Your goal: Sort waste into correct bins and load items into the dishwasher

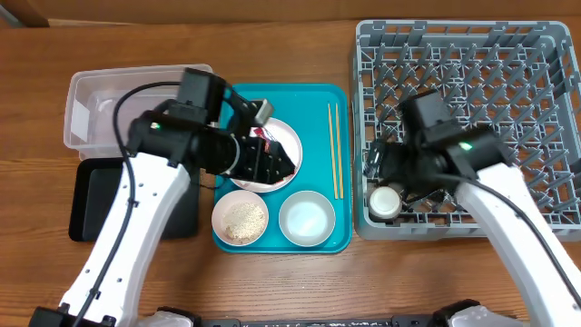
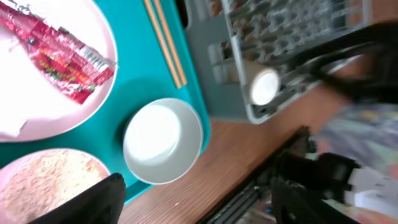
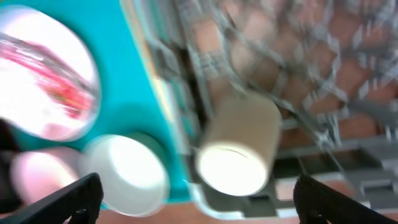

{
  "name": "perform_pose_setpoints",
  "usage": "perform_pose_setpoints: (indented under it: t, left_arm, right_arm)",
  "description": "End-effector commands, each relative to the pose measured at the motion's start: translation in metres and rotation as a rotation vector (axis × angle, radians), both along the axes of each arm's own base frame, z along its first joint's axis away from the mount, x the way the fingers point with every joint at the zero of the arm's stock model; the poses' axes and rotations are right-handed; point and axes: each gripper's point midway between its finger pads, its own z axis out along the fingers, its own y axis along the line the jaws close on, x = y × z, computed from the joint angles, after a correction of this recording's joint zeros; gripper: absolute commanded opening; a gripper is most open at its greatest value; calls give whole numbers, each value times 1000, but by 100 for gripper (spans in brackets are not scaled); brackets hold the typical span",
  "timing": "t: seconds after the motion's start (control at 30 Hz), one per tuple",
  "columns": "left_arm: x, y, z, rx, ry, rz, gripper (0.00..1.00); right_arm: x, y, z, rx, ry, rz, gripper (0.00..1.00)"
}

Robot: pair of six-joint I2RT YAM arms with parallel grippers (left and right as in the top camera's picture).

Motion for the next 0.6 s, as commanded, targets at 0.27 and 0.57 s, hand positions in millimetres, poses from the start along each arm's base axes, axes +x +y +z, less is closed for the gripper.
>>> perform_pose_setpoints:
  t: [0.27, 0.57]
  left_arm:
    - [-10, -4, -109, 519, -38, 166, 70]
    - [-20, -15, -189, 612, 125, 100, 35]
  right_arm:
    - [-5, -6, 131, 138, -495, 12, 100]
    - [-12, -9, 119, 120, -438, 12, 100]
